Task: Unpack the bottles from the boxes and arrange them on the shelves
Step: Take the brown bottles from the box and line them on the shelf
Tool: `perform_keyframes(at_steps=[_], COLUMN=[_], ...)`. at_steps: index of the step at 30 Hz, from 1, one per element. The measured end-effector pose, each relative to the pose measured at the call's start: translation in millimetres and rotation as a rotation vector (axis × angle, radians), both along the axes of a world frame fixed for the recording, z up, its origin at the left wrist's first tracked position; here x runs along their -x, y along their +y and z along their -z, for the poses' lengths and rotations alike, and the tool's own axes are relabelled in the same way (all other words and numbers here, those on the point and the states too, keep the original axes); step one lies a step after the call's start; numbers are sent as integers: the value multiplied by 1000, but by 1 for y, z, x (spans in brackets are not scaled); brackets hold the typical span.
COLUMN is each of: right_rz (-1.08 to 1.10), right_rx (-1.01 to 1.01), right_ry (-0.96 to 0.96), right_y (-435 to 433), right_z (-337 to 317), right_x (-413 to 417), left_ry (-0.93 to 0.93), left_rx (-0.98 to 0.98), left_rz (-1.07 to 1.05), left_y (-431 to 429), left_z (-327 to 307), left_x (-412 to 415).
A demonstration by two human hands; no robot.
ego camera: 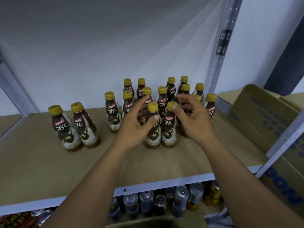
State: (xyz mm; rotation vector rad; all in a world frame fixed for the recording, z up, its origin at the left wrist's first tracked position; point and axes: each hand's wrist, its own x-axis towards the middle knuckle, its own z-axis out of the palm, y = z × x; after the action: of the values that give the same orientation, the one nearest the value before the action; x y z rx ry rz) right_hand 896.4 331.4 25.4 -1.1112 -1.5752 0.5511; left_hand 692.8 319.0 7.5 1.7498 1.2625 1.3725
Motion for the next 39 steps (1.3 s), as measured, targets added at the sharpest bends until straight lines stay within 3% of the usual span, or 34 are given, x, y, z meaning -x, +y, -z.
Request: perform_keyframes(at_steps=[7, 23, 39], right_rz=[-5, -102, -135], right_rx=[40, 41, 66], right_ry=[-271, -352, -304], right_y=[5, 9, 10], right_z=[-10, -8, -8], right_x=[-10, -11, -12], left_ry=[210, 264, 244], left_rx=[21, 28, 33], left_rz=[83, 52, 48], left_y=[9, 5, 4], left_z=[-10, -9, -6], left_x=[12, 9, 10])
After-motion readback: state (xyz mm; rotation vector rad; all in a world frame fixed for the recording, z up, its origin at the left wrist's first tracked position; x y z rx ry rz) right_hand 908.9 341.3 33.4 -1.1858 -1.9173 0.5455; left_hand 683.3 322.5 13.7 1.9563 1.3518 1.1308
